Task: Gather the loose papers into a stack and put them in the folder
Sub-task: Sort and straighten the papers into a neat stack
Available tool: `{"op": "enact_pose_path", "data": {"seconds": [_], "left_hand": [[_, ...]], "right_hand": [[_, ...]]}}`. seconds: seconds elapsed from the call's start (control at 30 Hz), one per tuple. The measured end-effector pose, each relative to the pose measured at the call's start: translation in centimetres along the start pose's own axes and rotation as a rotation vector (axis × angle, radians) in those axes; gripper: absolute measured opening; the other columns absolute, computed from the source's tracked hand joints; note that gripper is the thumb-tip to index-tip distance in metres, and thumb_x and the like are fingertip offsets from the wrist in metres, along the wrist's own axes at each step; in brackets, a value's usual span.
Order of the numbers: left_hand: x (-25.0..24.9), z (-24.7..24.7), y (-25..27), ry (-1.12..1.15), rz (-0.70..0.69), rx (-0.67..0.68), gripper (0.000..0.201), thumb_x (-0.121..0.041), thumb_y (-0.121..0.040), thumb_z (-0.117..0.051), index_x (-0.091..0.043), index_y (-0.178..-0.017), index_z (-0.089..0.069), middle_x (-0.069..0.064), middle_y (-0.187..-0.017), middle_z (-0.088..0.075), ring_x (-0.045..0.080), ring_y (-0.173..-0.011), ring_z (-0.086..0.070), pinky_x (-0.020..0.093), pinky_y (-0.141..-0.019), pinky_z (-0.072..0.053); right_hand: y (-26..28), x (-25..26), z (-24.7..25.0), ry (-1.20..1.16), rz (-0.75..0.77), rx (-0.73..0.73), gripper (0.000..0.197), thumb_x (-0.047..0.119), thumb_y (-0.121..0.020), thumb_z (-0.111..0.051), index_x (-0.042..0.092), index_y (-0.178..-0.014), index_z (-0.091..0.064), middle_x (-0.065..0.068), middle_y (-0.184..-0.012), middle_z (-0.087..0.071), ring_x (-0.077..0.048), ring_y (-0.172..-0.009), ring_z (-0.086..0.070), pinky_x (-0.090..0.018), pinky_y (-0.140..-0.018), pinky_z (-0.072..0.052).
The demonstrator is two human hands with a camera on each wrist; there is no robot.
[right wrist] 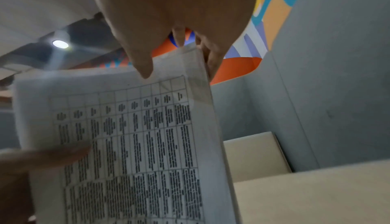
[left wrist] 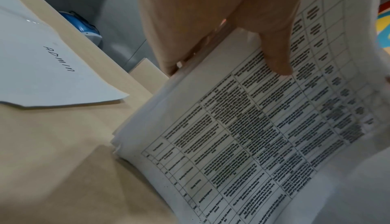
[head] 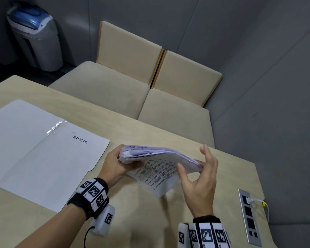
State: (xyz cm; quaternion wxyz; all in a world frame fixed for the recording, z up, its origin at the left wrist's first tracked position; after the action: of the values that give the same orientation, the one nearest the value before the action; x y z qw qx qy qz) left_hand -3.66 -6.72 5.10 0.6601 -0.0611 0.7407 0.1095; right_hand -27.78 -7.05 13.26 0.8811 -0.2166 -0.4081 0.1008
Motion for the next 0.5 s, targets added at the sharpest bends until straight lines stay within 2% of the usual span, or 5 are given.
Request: {"op": "enact_pose_path", "data": {"seconds": [0.1, 0.2, 0.3, 0.4, 0.5], "left_hand": [[0.2, 0.1, -0.3, 0.017, -0.014, 0.048, 0.036, -0.004, -0.070, -0.086, -0.019, -0.102, -0.077, 0.008, -0.100, -0.078, 0.029, -0.092, -0.072, 0.028, -0.075, -0.058], [-0.1, -0.4, -0.1, 0.061, 0.002, 0.040, 0.036, -0.012, -0.070, -0.088, -0.023, -0.102, -0.076, 0.010, -0.101, -0.078, 0.029, -0.094, -0.073, 0.040, -0.079, -0.062], [-1.2, -1.6, 0.3, 0.130, 0.002, -0.007, 0.032, -0.013, -0.067, -0.088, -0.016, -0.096, -0.074, 0.007, -0.093, -0.080, 0.025, -0.089, -0.076, 0.030, -0.069, -0.063], [-2.9, -2.6, 0.3, 0.181, -0.090, -0.059, 0.037, 0.000, -0.070, -0.085, -0.019, -0.099, -0.073, 0.002, -0.093, -0.079, 0.013, -0.087, -0.075, 0.025, -0.072, -0.062], [-2.5, -3.0, 0.2, 0.085, -0.176, -0.117, 0.056, 0.001, -0.064, -0.090, 0.000, -0.112, -0.062, -0.001, -0.098, -0.073, 0.000, -0.089, -0.069, 0.014, -0.073, -0.055]], "right_hand": [[0.4, -1.4, -0.2, -0.436, -0.344, 0.059, 0.096, 0.012, -0.073, -0.086, 0.022, -0.153, -0.034, 0.004, -0.136, -0.057, -0.004, -0.105, -0.064, -0.016, -0.095, -0.050], [1.2, -3.0, -1.4, -0.616, -0.570, 0.208, 0.052, 0.007, -0.074, -0.081, 0.013, -0.124, -0.064, -0.009, -0.113, -0.076, -0.017, -0.103, -0.073, -0.040, -0.097, -0.057], [1.0, -2.0, -2.2, -0.628, -0.556, 0.231, 0.027, 0.001, -0.087, -0.072, 0.019, -0.106, -0.071, -0.003, -0.101, -0.081, -0.019, -0.097, -0.076, -0.031, -0.081, -0.062], [0.3, -1.6, -2.1, -0.682, -0.543, 0.078, 0.016, 0.006, -0.087, -0.073, 0.017, -0.100, -0.072, -0.001, -0.089, -0.081, -0.019, -0.090, -0.077, -0.025, -0.070, -0.061], [0.5, -2.7, -2.4, -0.714, -0.549, 0.007, 0.037, 0.003, -0.081, -0.078, 0.005, -0.116, -0.066, -0.013, -0.104, -0.077, -0.026, -0.099, -0.073, -0.025, -0.074, -0.061]]}}
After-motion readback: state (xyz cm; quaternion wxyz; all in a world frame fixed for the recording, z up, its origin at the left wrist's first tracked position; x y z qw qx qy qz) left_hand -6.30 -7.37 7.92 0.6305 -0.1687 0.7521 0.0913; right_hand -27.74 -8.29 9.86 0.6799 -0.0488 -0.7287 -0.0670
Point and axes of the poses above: each hand's wrist, its own y-axis away from the middle knuckle, its own z-axis out of the back of the hand, x = y × z, the point moved 1 cm from there along -y, towards the middle knuckle
